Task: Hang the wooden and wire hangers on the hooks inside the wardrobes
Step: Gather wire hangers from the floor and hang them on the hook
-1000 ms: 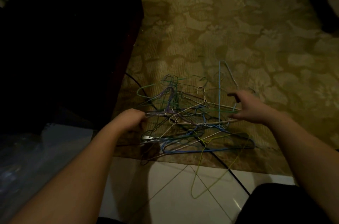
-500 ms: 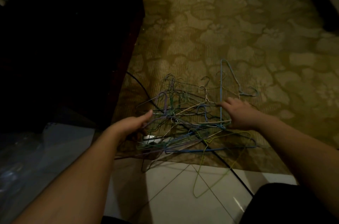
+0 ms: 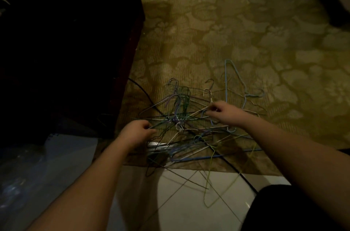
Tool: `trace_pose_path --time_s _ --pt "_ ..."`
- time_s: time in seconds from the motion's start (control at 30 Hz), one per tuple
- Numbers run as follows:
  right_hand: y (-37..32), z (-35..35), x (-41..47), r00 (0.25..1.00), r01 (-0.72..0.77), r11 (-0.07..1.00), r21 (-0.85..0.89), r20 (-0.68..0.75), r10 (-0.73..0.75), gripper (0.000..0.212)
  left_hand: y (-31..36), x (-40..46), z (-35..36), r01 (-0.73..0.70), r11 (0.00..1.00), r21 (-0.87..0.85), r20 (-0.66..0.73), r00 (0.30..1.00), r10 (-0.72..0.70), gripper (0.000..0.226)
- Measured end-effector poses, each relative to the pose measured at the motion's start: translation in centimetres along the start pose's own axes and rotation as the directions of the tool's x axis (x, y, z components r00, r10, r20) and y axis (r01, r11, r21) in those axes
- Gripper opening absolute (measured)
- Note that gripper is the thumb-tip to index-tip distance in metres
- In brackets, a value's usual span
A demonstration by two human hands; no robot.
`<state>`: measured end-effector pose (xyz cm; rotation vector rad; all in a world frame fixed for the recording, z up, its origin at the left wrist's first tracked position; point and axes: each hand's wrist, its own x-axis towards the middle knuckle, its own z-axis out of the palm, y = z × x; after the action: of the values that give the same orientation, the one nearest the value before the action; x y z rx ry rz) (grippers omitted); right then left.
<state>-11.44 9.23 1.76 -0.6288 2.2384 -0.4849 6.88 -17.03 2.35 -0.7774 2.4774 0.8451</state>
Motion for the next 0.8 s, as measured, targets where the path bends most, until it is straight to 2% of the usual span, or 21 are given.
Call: trace_pose_path --time_s 0.03,0.07,0.13,0.23,0.4,0.47,0.63,0.7,0.8 --pt "0.0 -0.2 0.9 0.997 -0.040 0.999 0.017 -0.064 0.041 0.042 -0.1 -0.3 -0.1 -0.004 1.000 0.017 -0.009 1.000 0.004 0.022" --pt "-0.2 -0.1 1.6 0.995 -0.084 0.996 0.012 -0.053 0.085 0.041 -0.2 -0.5 -0.2 -0.006 1.000 0.024 -0.006 1.000 0.006 0.023" --pt "-1.0 0.6 2.6 0.988 -0.133 0.991 -0.025 0.081 0.135 0.048 -0.4 -0.8 -0.5 -0.003 1.000 0.011 0.009 1.000 0.003 0.024" --pt "-3.3 1.9 3.2 0.969 -0.071 0.993 -0.097 0.228 0.091 0.051 -0.6 -0.9 -1.0 0.004 1.000 -0.026 0.006 1.000 -0.004 0.028" --pt "-3.7 2.9 2.7 0.965 0.007 0.995 -0.100 0.261 0.020 0.038 -0.6 -1.7 -1.7 -0.002 0.999 -0.054 0.007 1.000 0.002 0.028" --pt "-3.4 2.8 2.1 0.970 0.041 0.999 -0.036 0.240 -0.031 0.031 -0.7 -1.9 -2.0 0.000 0.996 -0.084 0.000 1.000 0.000 0.027" --pt "-4.4 0.3 1.4 0.992 0.093 0.943 0.320 0.052 -0.115 0.014 -0.3 -2.3 -3.7 0.003 0.972 -0.233 -0.062 0.998 -0.018 0.023" --pt "-4.8 -0.6 1.1 0.992 0.109 0.897 0.428 0.010 -0.125 0.018 0.2 -2.4 -4.3 -0.025 0.958 -0.284 -0.104 0.995 -0.005 0.021" --pt "-4.9 -1.2 0.5 0.992 0.071 0.868 0.491 0.054 -0.111 0.033 1.0 -2.7 -4.9 -0.047 0.973 -0.227 -0.111 0.994 0.022 0.021"
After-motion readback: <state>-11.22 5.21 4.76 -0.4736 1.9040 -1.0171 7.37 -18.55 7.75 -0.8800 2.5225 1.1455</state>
